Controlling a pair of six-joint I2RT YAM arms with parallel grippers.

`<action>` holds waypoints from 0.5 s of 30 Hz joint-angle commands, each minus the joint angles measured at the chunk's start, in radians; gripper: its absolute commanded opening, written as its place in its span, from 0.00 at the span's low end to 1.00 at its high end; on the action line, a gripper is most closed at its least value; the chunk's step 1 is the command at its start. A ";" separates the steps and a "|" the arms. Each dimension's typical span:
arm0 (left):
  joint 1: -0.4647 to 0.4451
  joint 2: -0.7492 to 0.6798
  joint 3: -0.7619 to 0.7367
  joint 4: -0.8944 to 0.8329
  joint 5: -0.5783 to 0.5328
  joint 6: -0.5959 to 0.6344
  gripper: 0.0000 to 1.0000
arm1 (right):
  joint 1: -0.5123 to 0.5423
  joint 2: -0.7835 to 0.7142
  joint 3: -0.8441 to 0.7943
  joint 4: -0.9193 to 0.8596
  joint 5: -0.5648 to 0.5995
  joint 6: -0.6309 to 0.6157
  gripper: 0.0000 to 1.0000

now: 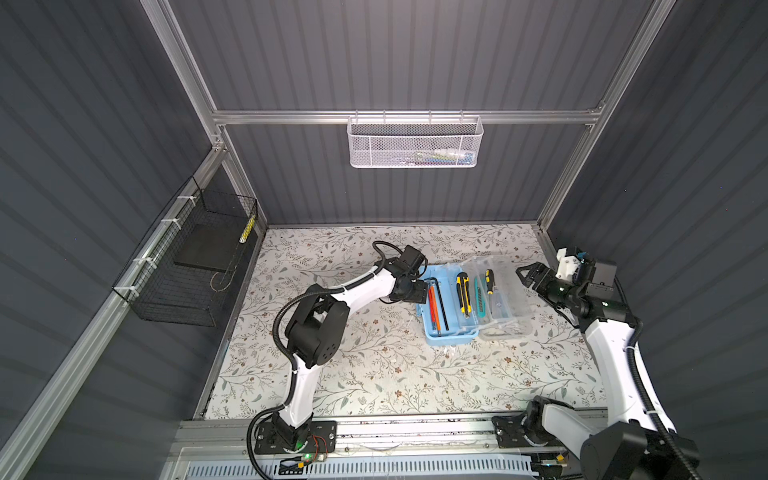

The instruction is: Pack the tool kit

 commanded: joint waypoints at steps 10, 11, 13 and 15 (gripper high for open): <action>0.152 -0.226 -0.189 -0.129 -0.036 0.062 0.91 | -0.032 0.085 -0.022 0.155 -0.150 0.042 0.86; 0.154 -0.244 -0.183 -0.115 -0.028 0.070 0.96 | -0.040 0.104 -0.021 0.179 -0.179 0.055 0.86; 0.155 -0.276 -0.167 -0.091 -0.020 0.089 0.99 | -0.058 0.148 -0.017 0.230 -0.248 0.092 0.86; 0.155 -0.294 -0.127 -0.067 -0.009 0.099 0.99 | -0.069 0.188 -0.023 0.287 -0.303 0.129 0.87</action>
